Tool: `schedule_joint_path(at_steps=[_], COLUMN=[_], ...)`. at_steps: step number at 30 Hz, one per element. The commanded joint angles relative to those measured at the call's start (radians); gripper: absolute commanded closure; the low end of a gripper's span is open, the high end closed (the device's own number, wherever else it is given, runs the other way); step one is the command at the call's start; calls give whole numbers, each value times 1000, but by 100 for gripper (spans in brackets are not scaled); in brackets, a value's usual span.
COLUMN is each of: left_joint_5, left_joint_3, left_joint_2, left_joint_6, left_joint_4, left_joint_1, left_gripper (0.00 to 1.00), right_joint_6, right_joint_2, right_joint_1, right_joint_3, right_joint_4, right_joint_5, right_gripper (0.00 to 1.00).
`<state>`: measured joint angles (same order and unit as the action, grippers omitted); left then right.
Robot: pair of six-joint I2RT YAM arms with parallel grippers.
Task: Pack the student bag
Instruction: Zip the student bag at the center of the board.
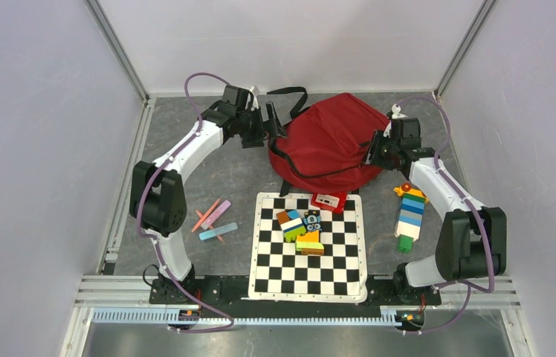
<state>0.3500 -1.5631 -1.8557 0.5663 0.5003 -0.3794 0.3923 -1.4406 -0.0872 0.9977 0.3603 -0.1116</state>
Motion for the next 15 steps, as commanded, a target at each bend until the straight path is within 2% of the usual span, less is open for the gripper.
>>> schedule_joint_path(at_steps=[1, 7, 11, 15], left_joint_5=[35, 58, 73, 113], left_joint_3=[-10, 37, 74, 117], left_joint_2=[-11, -20, -23, -17], left_joint_6=[-42, -35, -37, 4], left_joint_4=[-3, -20, -35, -91], left_joint_1=[-2, -2, -1, -3], left_gripper=[1, 9, 34, 61], right_joint_6=[37, 40, 37, 32], right_joint_2=[-12, -28, -22, 12], right_joint_1=[6, 7, 6, -8], right_joint_3=[3, 7, -6, -37], right_joint_4=[-87, -124, -125, -124], right_joint_5=[-19, -64, -91, -114], right_gripper=[58, 77, 98, 100])
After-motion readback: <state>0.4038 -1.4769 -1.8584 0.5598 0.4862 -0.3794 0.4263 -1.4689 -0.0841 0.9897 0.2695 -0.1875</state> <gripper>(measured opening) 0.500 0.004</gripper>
